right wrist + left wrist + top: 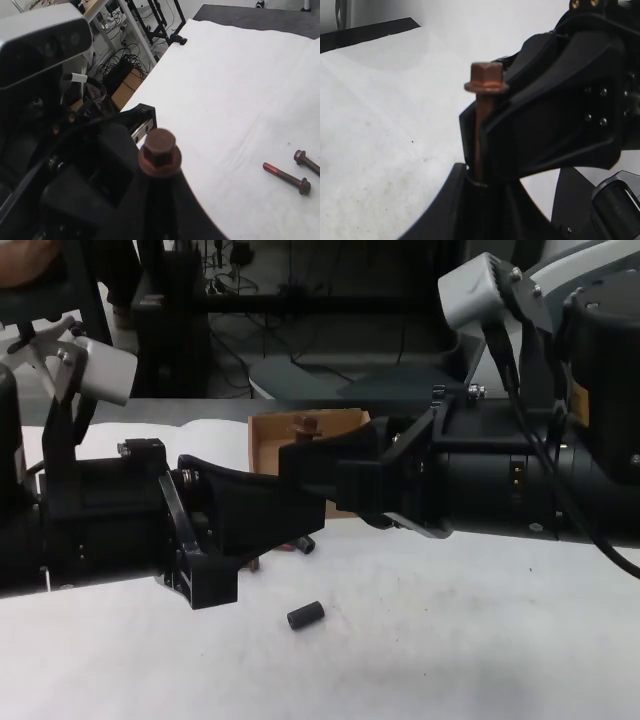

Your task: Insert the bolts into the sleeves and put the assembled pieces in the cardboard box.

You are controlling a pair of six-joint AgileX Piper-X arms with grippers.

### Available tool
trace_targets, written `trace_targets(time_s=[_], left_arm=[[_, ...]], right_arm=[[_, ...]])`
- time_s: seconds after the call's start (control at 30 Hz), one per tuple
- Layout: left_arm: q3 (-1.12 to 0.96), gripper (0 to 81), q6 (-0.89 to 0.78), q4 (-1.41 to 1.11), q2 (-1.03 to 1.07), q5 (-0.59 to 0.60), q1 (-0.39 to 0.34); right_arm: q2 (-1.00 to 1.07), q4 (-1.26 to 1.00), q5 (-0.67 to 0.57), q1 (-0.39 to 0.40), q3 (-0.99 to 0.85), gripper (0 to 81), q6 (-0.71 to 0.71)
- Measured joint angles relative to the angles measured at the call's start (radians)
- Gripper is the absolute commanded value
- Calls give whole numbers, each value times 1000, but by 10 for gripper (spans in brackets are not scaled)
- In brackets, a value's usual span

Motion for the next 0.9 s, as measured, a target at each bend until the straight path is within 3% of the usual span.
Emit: trace_targets(time_s=[0.1,0.13,0.5,0.9], left_arm=[[0,17,-4,-1,0,-8,-1],[0,17,-4,-3,0,-16,-1],[0,17,-5,-11,9,-48,-3],[0,17,-6,-33,9,-64,-3]], right_arm=[[0,-2,-3,8,-3,655,3],[0,-7,-5,13,-6,700,9],[-4,-14,11,25,-9,700,40],[-4,6,1,-58,-40,700,47]])
